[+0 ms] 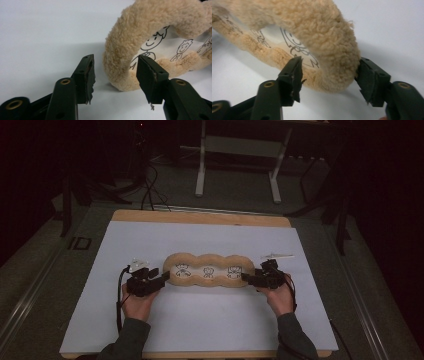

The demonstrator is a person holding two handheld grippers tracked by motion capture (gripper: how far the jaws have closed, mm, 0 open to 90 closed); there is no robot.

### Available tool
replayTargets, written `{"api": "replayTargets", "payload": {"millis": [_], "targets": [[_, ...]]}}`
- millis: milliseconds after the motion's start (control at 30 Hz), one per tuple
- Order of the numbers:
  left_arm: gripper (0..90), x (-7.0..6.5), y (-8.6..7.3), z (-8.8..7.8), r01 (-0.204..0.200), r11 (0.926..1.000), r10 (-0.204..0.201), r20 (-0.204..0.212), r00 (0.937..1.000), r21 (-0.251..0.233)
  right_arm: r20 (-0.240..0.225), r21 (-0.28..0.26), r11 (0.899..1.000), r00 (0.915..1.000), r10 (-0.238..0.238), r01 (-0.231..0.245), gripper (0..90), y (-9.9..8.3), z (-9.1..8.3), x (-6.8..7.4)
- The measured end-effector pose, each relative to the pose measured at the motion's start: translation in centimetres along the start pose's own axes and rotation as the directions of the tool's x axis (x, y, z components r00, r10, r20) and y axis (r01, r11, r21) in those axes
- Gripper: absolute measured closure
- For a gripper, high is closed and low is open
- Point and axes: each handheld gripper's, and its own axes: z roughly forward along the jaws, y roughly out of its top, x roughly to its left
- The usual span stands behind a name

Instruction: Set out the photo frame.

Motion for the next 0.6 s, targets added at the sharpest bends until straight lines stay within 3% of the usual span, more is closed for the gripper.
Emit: {"api": "replayTargets", "payload": {"millis": [433,533,600], "targets": [[41.3,1.0,0.3,-2.5,-0.01,0.9989,0.009,-0.027,0.9996,-0.045,0.009,-0.022,1.0,0.9998,-0.016,0.016,25.5,-2.4,-3.5,-1.6],[40.4,1.6,0.3,-3.0,-0.012,0.9991,0.01,-0.071,0.9974,-0.041,0.023,-0.016,1.0,0.9996,-0.017,0.017,24.0,-3.2,-4.0,-2.3],[40.0,2.1,0.3,-3.1,-0.035,0.999,0.031,-0.128,0.9912,-0.027,0.042,-0.007,1.0,0.999,-0.015,0.015,23.3,-3.8,-4.2,-2.8]]}}
